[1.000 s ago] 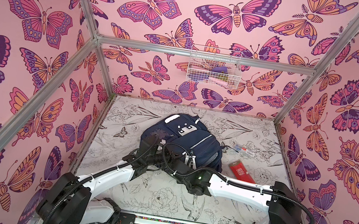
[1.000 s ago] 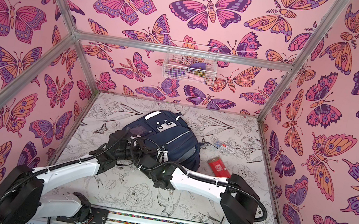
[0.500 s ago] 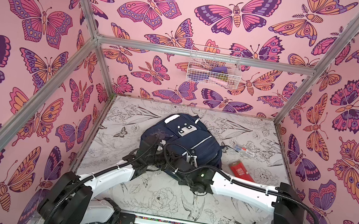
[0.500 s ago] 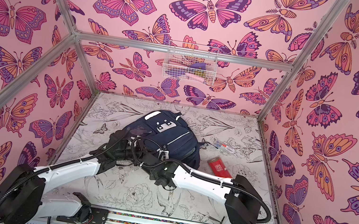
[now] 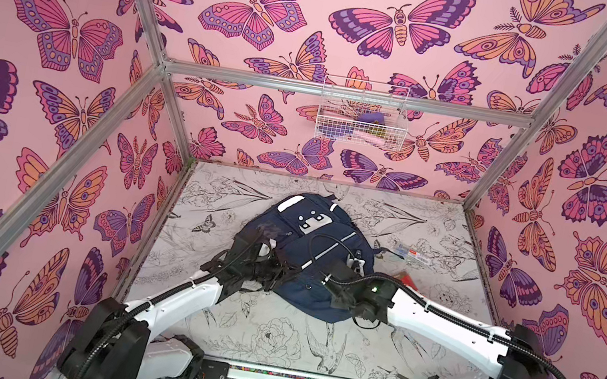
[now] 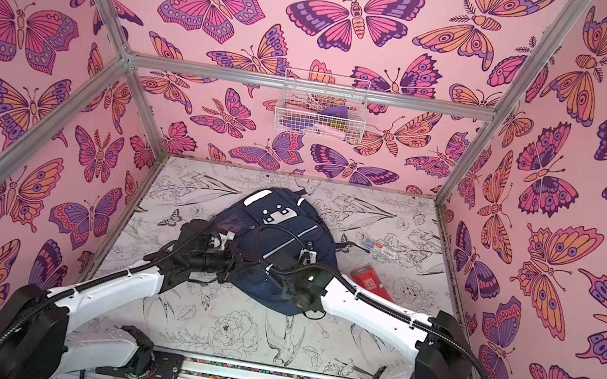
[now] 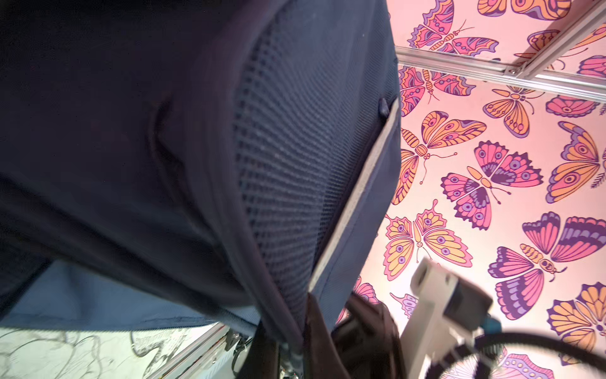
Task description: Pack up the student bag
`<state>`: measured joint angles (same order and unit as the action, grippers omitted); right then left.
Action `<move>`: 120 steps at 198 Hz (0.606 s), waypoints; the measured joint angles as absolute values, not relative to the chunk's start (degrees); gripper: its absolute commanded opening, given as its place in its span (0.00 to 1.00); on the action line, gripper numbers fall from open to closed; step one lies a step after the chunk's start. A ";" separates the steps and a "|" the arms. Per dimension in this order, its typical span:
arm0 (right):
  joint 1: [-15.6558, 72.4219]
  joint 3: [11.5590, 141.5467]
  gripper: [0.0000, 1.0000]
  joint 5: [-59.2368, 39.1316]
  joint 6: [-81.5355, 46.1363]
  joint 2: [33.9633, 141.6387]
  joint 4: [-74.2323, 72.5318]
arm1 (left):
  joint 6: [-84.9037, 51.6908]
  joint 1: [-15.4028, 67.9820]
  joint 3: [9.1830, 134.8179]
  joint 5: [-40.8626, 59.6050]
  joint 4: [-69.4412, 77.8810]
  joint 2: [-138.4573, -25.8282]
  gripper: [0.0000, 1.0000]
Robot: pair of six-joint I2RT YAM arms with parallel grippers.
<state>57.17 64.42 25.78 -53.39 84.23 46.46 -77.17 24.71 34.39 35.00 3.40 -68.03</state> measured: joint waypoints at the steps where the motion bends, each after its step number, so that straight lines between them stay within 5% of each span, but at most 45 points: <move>1: 56.86 64.31 0.00 25.65 -53.25 84.14 46.30 | -77.03 24.62 34.41 35.07 3.07 -67.90 0.00; 56: 53.80 63.59 0.00 21.50 -46.11 81.47 42.35 | -66.30 11.27 37.28 39.68 -12.88 -63.11 0.00; 93: 60.71 65.25 0.00 18.83 -44.27 84.12 41.10 | -58.76 0.62 42.98 39.20 -23.07 -67.20 0.00; 120: 65.25 69.84 0.00 17.30 -44.31 89.41 41.25 | -55.79 -3.11 45.82 36.38 -26.68 -70.02 0.47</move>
